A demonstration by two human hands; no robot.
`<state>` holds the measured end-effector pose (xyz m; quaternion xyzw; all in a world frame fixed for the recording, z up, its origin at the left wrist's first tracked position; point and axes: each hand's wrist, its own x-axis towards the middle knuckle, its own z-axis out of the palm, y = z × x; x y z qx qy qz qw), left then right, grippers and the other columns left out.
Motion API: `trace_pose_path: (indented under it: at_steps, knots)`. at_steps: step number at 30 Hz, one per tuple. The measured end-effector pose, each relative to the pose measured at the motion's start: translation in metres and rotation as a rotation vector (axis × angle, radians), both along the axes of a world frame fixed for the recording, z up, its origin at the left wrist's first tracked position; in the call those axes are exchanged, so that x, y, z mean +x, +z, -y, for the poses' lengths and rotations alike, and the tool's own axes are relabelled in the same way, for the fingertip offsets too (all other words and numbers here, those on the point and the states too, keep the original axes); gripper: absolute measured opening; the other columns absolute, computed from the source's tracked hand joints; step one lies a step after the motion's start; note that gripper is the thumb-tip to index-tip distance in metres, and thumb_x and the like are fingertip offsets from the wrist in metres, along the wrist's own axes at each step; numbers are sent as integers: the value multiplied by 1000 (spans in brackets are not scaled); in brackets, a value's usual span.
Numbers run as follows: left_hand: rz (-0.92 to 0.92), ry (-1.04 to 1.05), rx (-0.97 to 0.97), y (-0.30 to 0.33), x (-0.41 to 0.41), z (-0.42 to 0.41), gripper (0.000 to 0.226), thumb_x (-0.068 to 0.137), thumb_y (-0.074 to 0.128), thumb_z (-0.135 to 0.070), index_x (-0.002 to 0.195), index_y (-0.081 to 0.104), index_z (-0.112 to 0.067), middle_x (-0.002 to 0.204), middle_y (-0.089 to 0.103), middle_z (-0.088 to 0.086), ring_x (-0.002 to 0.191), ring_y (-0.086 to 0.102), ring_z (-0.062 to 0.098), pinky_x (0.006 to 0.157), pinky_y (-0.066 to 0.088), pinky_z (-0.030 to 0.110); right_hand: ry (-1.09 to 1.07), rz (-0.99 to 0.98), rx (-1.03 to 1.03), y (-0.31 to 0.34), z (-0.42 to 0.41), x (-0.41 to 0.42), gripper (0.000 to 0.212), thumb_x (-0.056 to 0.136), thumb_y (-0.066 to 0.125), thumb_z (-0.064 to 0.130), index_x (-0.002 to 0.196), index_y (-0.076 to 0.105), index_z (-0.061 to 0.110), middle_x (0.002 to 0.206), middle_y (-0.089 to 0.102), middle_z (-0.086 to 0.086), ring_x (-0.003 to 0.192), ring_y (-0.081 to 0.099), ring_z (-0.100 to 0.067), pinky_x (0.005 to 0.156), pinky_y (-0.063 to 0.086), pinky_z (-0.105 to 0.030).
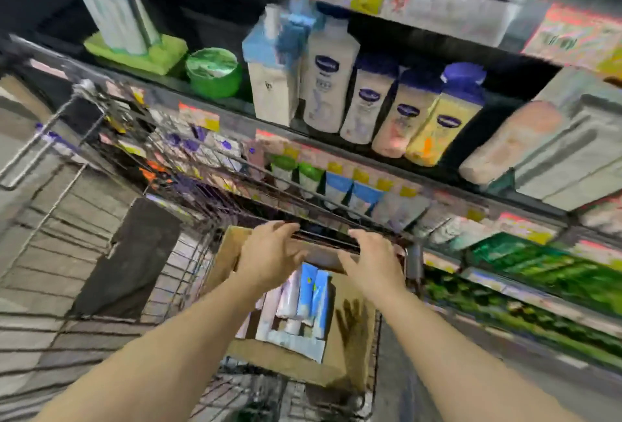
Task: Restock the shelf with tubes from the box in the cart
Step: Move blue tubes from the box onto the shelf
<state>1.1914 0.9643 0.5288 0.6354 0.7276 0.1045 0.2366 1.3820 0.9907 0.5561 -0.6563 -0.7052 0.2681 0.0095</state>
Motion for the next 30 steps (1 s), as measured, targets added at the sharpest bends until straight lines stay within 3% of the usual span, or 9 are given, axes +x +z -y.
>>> trace_pose_path:
  at_steps: [6, 15, 21, 24, 30]
  knots:
    - [27, -29, -179, -88, 12, 13, 61, 84, 64, -52, 138, 50, -28, 136, 54, 0, 124, 46, 21, 103, 35, 32, -82, -36, -109, -66, 16, 1, 43, 94, 53, 35, 136, 49, 26, 133, 53, 2, 125, 44, -21, 104, 38, -32]
    - [83, 41, -379, -198, 57, 32, 56, 83, 64, -50, 134, 53, -28, 125, 59, 2, 115, 54, 24, 96, 42, 32, -85, 8, -216, -154, 18, 6, 47, 94, 56, 34, 138, 44, 28, 135, 50, 3, 124, 47, -21, 106, 36, -36]
    - [-81, 55, -359, -228, 82, 35, 46, 85, 52, -62, 119, 61, -32, 111, 60, -2, 104, 54, 20, 85, 40, 31, -105, -3, -247, -184, 24, 14, 49, 92, 57, 31, 139, 41, 33, 134, 49, 5, 121, 45, -23, 103, 39, -35]
    - [-145, 91, -349, -237, 91, 34, 46, 82, 48, -68, 107, 64, -34, 108, 58, -4, 103, 49, 19, 88, 38, 34, -104, -23, -256, -193, 26, 18, 54, 92, 57, 29, 142, 37, 33, 137, 47, 6, 124, 42, -22, 104, 38, -34]
    - [-239, 131, -355, -244, 105, 33, 49, 83, 46, -68, 108, 65, -30, 113, 51, -2, 110, 42, 23, 94, 29, 36, -101, -99, -259, -200, 28, 25, 56, 93, 57, 24, 144, 35, 33, 140, 44, 7, 128, 39, -18, 105, 36, -32]
